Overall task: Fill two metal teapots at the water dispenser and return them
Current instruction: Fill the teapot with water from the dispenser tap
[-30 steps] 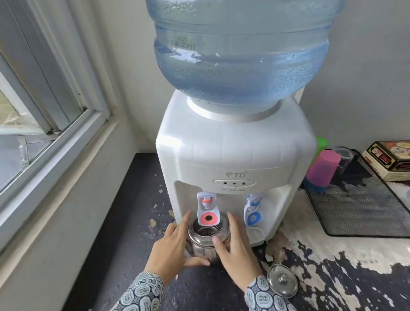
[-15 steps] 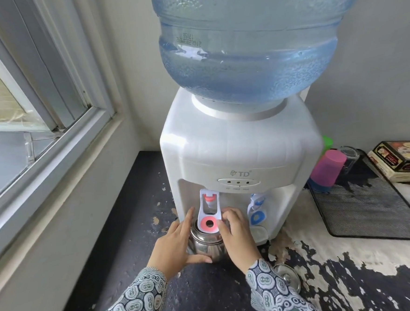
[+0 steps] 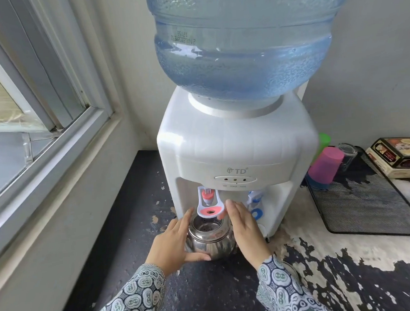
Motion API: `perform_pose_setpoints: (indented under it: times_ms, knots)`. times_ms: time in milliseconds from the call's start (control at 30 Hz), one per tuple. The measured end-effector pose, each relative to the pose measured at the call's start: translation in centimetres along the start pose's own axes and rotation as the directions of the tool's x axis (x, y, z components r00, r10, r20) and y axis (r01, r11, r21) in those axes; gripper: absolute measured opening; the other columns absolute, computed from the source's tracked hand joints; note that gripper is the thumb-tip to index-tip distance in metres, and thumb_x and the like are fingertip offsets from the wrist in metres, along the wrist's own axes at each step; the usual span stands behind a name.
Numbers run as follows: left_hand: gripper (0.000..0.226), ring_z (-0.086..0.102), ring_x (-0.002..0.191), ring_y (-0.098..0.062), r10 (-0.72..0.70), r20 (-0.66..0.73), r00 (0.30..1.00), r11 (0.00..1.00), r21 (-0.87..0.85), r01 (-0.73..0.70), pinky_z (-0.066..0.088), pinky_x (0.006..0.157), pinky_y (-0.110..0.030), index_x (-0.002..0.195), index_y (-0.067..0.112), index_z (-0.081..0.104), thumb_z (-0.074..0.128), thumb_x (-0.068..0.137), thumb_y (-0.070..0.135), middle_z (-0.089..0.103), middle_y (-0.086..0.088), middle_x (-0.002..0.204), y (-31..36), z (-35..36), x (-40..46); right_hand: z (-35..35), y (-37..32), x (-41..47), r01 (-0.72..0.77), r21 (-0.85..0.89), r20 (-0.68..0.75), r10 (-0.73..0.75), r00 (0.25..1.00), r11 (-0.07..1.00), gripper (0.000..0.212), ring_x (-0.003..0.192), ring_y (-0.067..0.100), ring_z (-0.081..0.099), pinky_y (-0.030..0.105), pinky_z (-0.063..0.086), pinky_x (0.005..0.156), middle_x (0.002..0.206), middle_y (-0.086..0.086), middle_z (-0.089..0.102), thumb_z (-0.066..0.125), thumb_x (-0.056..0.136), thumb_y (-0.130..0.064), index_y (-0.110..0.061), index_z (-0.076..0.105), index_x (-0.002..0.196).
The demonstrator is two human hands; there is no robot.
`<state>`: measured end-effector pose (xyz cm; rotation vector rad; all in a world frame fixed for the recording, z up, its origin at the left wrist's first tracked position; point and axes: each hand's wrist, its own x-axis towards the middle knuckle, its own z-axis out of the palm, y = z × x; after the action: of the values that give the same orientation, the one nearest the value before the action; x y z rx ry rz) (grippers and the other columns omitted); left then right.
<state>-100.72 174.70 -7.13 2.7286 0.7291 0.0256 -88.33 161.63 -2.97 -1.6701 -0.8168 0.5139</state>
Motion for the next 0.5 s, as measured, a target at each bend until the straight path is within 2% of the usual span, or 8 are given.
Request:
perform_pose_setpoints:
  times_ms: [67, 167, 233, 300, 367, 500]
  knots:
    - [0.124, 0.045, 0.117, -0.014, -0.004, 0.0, 1.0, 1.0, 0.0, 0.004, 0.049, 0.085, -0.037, 0.145, 0.021, -0.001, 0.046, 0.05, 0.085, 0.046, 0.001, 0.129, 0.0, 0.0, 0.0, 0.1, 1.1, -0.6, -0.015, -0.017, -0.008, 0.015, 1.0, 1.0, 0.041, 0.081, -0.003, 0.05, 0.002, 0.034, 0.075, 0.081, 0.002, 0.055, 0.033, 0.094, -0.041, -0.012, 0.053, 0.075]
    - [0.129, 0.043, 0.116, -0.013, 0.016, -0.011, 1.0, 1.0, -0.007, -0.016, 0.05, 0.082, -0.037, 0.145, 0.021, 0.0, 0.034, 0.044, 0.093, 0.047, 0.004, 0.131, -0.2, 0.1, 0.1, 0.5, 3.1, -1.3, 0.005, -0.129, -0.004, -0.006, 1.0, 0.992, 0.028, 0.091, 0.002, 0.051, 0.007, 0.036, 0.08, 0.093, 0.005, 0.058, 0.044, 0.087, -0.04, -0.016, 0.055, 0.079]
    - [0.129, 0.043, 0.115, -0.013, 0.016, -0.009, 1.0, 1.0, -0.009, -0.016, 0.05, 0.081, -0.037, 0.145, 0.021, 0.0, 0.034, 0.044, 0.093, 0.048, 0.005, 0.13, -0.4, 0.2, 0.2, 0.6, 4.1, -1.6, 0.056, -0.227, 0.009, -0.055, 0.998, 0.972, 0.026, 0.1, 0.002, 0.05, 0.005, 0.034, 0.085, 0.104, -0.001, 0.055, 0.042, 0.079, -0.043, -0.02, 0.054, 0.08]
    - [0.127, 0.043, 0.115, -0.012, 0.014, -0.009, 1.0, 1.0, -0.003, -0.014, 0.049, 0.081, -0.036, 0.145, 0.022, -0.001, 0.041, 0.047, 0.09, 0.048, 0.005, 0.129, -0.4, 0.3, 0.2, 0.7, 4.4, -1.7, 0.082, -0.289, 0.028, -0.077, 0.997, 0.954, 0.034, 0.105, 0.01, 0.05, 0.004, 0.034, 0.084, 0.108, -0.01, 0.049, 0.038, 0.075, -0.044, -0.016, 0.057, 0.081]
    - [0.126, 0.044, 0.115, -0.012, 0.012, -0.007, 1.0, 1.0, -0.002, -0.012, 0.049, 0.082, -0.036, 0.145, 0.022, -0.001, 0.046, 0.049, 0.088, 0.048, 0.005, 0.128, -0.3, 0.2, 0.1, 0.6, 4.4, -1.7, 0.09, -0.302, 0.034, -0.084, 0.996, 0.949, 0.039, 0.107, 0.014, 0.05, 0.004, 0.034, 0.083, 0.109, -0.014, 0.046, 0.038, 0.073, -0.044, -0.013, 0.059, 0.083]
    - [0.125, 0.045, 0.114, -0.013, 0.007, -0.005, 1.0, 1.0, 0.008, -0.007, 0.049, 0.083, -0.036, 0.145, 0.021, -0.001, 0.047, 0.049, 0.086, 0.048, 0.003, 0.128, -0.1, 0.0, 0.0, 0.5, 4.3, -1.7, 0.09, -0.305, 0.039, -0.082, 0.996, 0.948, 0.039, 0.111, 0.015, 0.048, -0.003, 0.031, 0.081, 0.113, -0.007, 0.049, 0.04, 0.074, -0.044, -0.012, 0.06, 0.083]
